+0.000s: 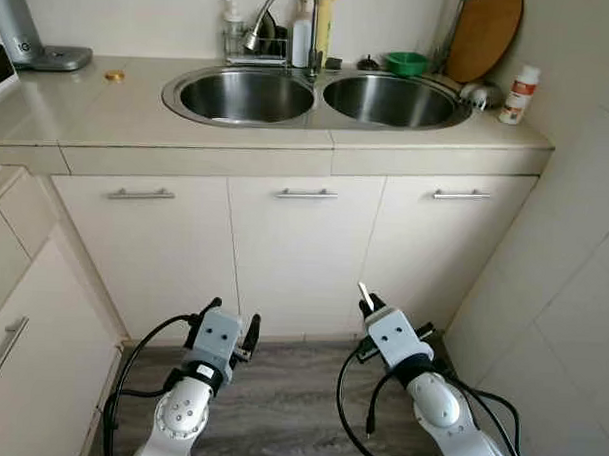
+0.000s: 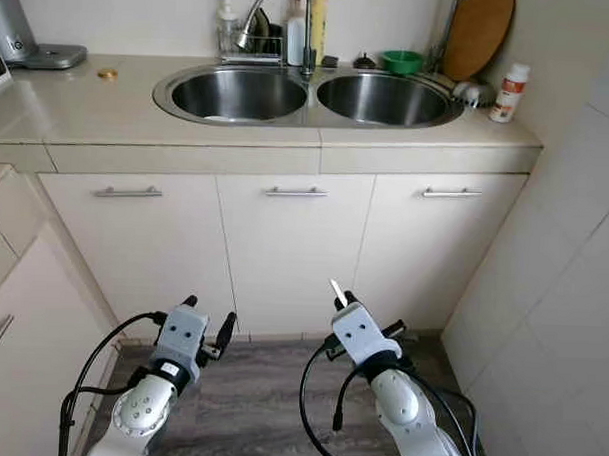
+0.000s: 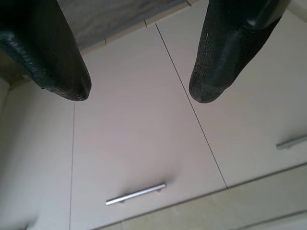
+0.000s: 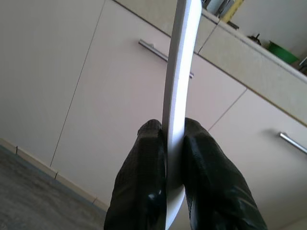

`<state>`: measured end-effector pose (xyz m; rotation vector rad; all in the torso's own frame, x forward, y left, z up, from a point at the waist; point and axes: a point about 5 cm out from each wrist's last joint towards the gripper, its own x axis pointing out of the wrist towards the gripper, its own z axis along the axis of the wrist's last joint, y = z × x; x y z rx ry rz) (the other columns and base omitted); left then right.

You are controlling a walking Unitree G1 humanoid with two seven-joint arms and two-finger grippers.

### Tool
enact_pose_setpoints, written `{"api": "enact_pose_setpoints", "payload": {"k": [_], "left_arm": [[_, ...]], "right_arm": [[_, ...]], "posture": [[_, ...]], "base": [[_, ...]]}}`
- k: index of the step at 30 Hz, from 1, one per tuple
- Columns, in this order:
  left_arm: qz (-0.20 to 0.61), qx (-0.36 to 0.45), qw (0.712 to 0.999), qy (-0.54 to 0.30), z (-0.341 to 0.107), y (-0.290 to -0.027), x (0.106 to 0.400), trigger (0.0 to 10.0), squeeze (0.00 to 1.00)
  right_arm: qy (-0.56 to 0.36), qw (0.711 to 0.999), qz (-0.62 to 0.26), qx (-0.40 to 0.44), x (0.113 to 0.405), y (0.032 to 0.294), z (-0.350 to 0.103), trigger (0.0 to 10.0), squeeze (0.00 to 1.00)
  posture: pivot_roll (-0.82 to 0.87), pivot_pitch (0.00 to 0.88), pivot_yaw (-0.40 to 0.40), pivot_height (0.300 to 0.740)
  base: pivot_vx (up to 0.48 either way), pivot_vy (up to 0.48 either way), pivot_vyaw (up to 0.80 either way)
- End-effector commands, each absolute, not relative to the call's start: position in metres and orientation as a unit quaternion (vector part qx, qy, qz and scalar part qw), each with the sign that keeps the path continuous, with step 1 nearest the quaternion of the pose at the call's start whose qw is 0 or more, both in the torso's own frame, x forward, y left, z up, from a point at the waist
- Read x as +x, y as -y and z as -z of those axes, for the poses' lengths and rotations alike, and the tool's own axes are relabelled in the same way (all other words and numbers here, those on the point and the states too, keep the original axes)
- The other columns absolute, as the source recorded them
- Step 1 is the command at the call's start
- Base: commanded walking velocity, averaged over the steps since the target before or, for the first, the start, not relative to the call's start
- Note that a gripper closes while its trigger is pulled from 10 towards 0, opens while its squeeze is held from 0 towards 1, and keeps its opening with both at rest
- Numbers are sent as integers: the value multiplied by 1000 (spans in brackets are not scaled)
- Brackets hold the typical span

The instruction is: Kitchen organization

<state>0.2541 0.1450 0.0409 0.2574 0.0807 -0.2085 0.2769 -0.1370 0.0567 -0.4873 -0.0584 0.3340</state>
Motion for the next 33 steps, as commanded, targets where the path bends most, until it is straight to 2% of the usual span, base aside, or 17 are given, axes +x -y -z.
{"api": "enact_pose_setpoints", "payload": {"k": [1, 8, 10, 13, 20, 33], "left_arm": [[106, 130, 986, -11, -52, -145, 256, 10000, 0], [101, 121, 985, 63, -90, -145, 269, 10000, 0], [100, 118, 985, 78, -99, -144, 273, 10000, 0], [108, 129, 979, 111, -118, -141, 280, 10000, 0], [99, 127, 979, 122, -128, -144, 286, 10000, 0], [96, 126, 979, 125, -134, -144, 291, 10000, 0]], "right_arm": [[46, 957, -160, -236, 279, 136, -63, 0, 0], [84, 967, -121, -210, 289, 141, -86, 0, 0], [99, 967, -116, -204, 294, 140, -95, 0, 0], [165, 964, -96, -183, 308, 136, -134, 0, 0], [227, 957, -77, -161, 315, 135, -175, 0, 0], [235, 958, -64, -148, 315, 139, -185, 0, 0]], "posture": [[-1, 0, -36, 740], [1, 0, -39, 740], [4, 0, -38, 740], [4, 0, -35, 740], [1, 0, -34, 740], [-3, 0, -32, 740]], "base": [[266, 0, 594], [340, 0, 754], [341, 0, 0], [315, 0, 0], [317, 0, 0], [316, 0, 0]]}}
